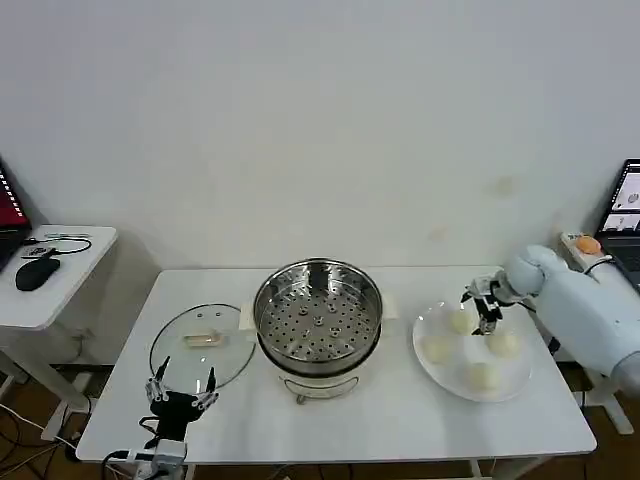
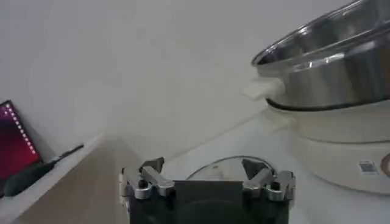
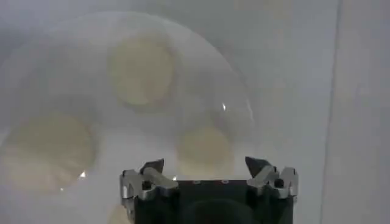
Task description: Take steamed baozi put them in steamer then cover it.
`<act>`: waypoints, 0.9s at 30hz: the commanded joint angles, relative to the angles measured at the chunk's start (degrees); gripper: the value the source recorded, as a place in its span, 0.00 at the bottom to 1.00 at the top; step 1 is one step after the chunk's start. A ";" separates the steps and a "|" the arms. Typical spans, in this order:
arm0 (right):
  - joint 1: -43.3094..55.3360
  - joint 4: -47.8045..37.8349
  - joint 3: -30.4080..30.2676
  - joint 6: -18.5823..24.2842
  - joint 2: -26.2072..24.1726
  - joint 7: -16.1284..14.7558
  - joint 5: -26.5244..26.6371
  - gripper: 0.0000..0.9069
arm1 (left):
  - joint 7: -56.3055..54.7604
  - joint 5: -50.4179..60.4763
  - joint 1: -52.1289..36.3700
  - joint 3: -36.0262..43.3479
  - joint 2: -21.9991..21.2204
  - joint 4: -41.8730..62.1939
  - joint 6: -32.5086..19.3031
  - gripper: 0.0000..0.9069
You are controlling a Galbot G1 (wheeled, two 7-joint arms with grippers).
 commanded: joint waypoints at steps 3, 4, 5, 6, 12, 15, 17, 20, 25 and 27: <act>-0.14 -3.86 0.17 0.11 2.30 0.17 -2.32 0.96 | 0.03 -0.10 -0.15 -0.03 0.04 0.29 -0.04 1.00; -0.10 -4.37 0.11 0.12 2.54 0.18 -2.79 0.92 | 0.02 -0.12 -0.25 -0.03 0.03 0.39 -0.03 1.00; -0.08 -4.57 -0.23 0.05 2.56 0.23 -2.94 0.89 | 0.01 -0.12 -0.30 -0.04 0.06 0.43 -0.03 1.00; -0.05 -4.67 -0.44 0.06 2.57 0.18 -3.12 0.88 | 0.03 -0.13 -0.29 -0.03 0.09 0.45 -0.02 1.00; -0.08 -5.30 -0.70 0.32 2.84 0.13 -3.30 0.77 | 0.02 -0.34 -0.44 -0.21 0.32 0.45 -0.01 1.00; 0.01 -5.44 -0.63 0.67 3.04 0.28 -2.95 0.74 | 0.02 -0.30 -0.31 -0.15 0.23 0.25 -0.02 1.00; 0.04 -5.42 -0.63 0.81 3.14 0.23 -2.86 0.72 | 0.01 -0.29 -0.27 -0.15 0.15 0.09 -0.02 1.00; 0.11 -5.42 -0.56 0.86 3.29 0.26 -2.62 0.71 | -0.02 -0.26 -0.16 -0.20 0.14 -0.06 -0.05 1.00; 0.21 -5.34 -0.45 0.85 3.24 0.56 -2.15 0.69 | -0.34 -0.45 0.08 -0.21 -0.01 -0.40 -0.11 1.00; 0.34 -4.96 -0.31 1.08 2.89 0.49 -1.70 0.69 | -0.33 -0.46 0.31 -0.21 0.02 -0.58 -0.15 1.00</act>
